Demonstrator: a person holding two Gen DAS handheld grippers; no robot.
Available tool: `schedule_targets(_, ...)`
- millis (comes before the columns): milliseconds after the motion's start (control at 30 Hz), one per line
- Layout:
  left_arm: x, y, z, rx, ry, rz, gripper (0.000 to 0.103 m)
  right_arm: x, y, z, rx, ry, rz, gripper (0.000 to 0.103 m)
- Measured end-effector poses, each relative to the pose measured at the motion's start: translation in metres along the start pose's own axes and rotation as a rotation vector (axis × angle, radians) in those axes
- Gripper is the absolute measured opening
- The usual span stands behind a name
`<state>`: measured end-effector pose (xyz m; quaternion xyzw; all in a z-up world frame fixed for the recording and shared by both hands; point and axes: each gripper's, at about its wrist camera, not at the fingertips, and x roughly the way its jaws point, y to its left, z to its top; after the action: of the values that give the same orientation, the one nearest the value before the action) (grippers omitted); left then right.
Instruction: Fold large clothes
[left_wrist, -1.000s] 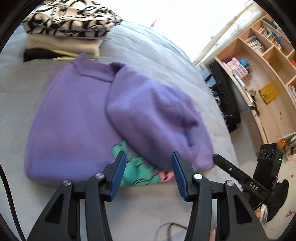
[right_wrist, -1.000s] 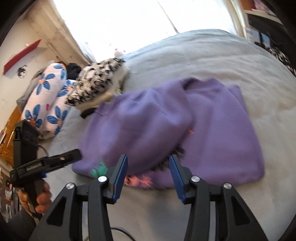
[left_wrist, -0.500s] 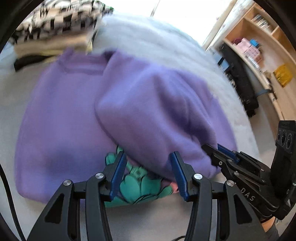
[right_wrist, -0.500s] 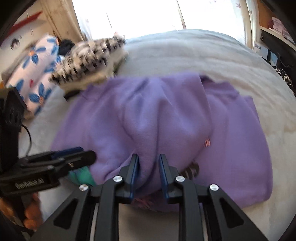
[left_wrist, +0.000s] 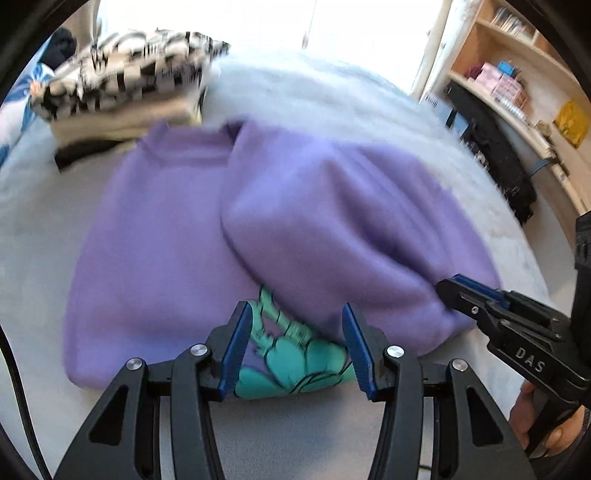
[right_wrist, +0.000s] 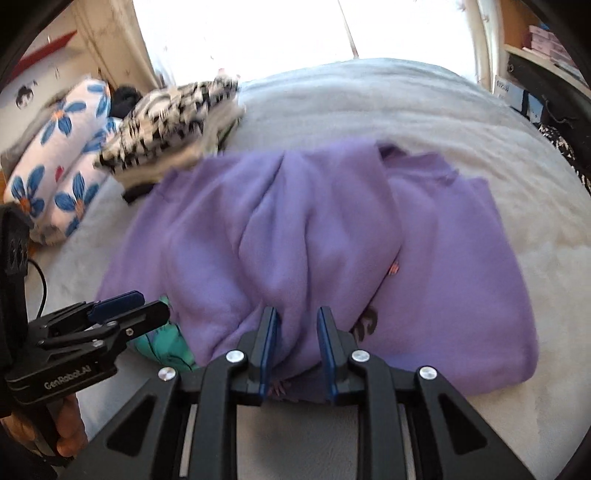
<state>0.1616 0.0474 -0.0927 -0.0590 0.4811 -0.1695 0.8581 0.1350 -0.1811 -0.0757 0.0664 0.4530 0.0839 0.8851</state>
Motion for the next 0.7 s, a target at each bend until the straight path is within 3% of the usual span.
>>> schedule_targets(100, -0.015, -0.004, 0.017, -0.016, -0.081, -0.07, 0.049, -0.006, -0.002, 0.013, 0.027, -0.041, 0.008, 0.022)
schedule_targets(167, -0.012, -0.007, 0.029, -0.029, -0.094, -0.116, 0.048, -0.002, -0.003, 0.025, 0.05, -0.048, 0.02, 0.022)
schedule_targets(267, 0.003, -0.014, 0.045, -0.038, -0.087, -0.169, 0.03, 0.011, -0.003, 0.04, 0.067, -0.059, 0.046, 0.022)
schedule_targets(333, 0.021, -0.016, 0.047, -0.06, -0.06, -0.21, 0.024, 0.021, -0.004, 0.046, 0.08, -0.062, 0.064, 0.022)
schedule_targets(433, 0.047, -0.017, 0.041, -0.081, 0.001, -0.172, 0.021, 0.043, -0.007, 0.046, 0.091, -0.008, 0.077, 0.022)
schedule_targets(500, 0.063, -0.01, 0.032, -0.082, 0.047, -0.12, 0.017, 0.057, -0.011, 0.039, 0.077, 0.036, 0.023, 0.022)
schedule_targets(700, 0.07, 0.003, 0.018, -0.095, 0.06, -0.152, 0.016, 0.063, -0.016, 0.026, 0.077, 0.026, 0.034, 0.022)
